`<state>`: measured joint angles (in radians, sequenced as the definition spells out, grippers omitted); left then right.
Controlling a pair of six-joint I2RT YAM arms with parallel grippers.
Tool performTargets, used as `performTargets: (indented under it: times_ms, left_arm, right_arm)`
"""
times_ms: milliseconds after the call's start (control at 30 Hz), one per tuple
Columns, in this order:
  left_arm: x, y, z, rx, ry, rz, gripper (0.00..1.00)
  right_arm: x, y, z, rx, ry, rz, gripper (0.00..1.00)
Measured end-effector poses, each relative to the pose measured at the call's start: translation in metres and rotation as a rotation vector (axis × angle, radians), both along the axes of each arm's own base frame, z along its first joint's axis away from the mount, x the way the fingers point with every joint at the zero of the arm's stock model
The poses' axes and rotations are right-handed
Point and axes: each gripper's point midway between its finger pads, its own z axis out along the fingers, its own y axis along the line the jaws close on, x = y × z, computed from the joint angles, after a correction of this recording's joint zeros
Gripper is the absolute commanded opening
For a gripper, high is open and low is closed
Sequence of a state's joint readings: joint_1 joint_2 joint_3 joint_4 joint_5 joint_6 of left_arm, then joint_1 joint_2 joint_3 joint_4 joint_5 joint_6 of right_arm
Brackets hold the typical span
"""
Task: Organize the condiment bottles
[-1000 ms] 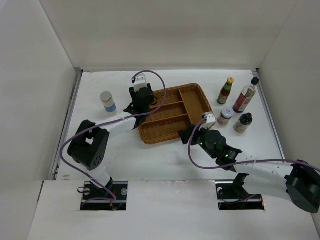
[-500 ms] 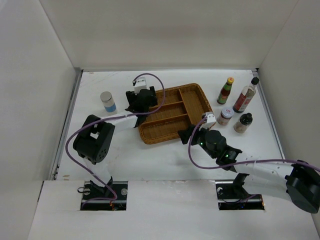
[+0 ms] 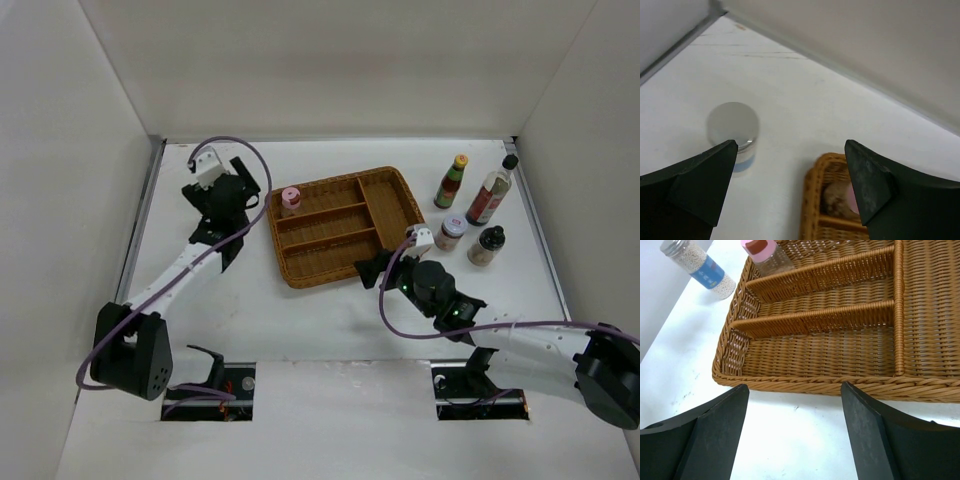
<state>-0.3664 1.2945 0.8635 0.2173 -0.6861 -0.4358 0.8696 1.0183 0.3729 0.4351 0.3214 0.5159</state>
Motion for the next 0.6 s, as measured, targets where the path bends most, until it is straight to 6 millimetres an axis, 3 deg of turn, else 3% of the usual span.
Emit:
performTargets:
  times_ms: [100,200,467,533,600]
  left_arm:
    - [-0.003,0.032,-0.018,0.02,0.059,0.086,0.9]
    - [-0.002,0.049,-0.035,0.035,0.113,0.132,0.9]
    - [0.029,0.066,-0.078,0.055,0.241,0.164,0.87]
    - [0.036,0.068,-0.085,0.056,0.262,0.166,0.81]
    - [0.041,0.071,-0.092,0.055,0.275,0.17,0.64]
  right_arm:
    - [-0.001,-0.001,-0.002,-0.003,0.003,0.0,0.87]
    - [-0.001,-0.001,-0.004,-0.005,0.006,0.0,0.9]
    - [-0.001,-0.001,-0.004,-0.005,0.006,0.0,0.91]
    - [-0.001,-0.001,-0.004,-0.005,0.006,0.001,0.91]
    - [-0.001,-0.001,-0.004,-0.005,0.006,0.0,0.91]
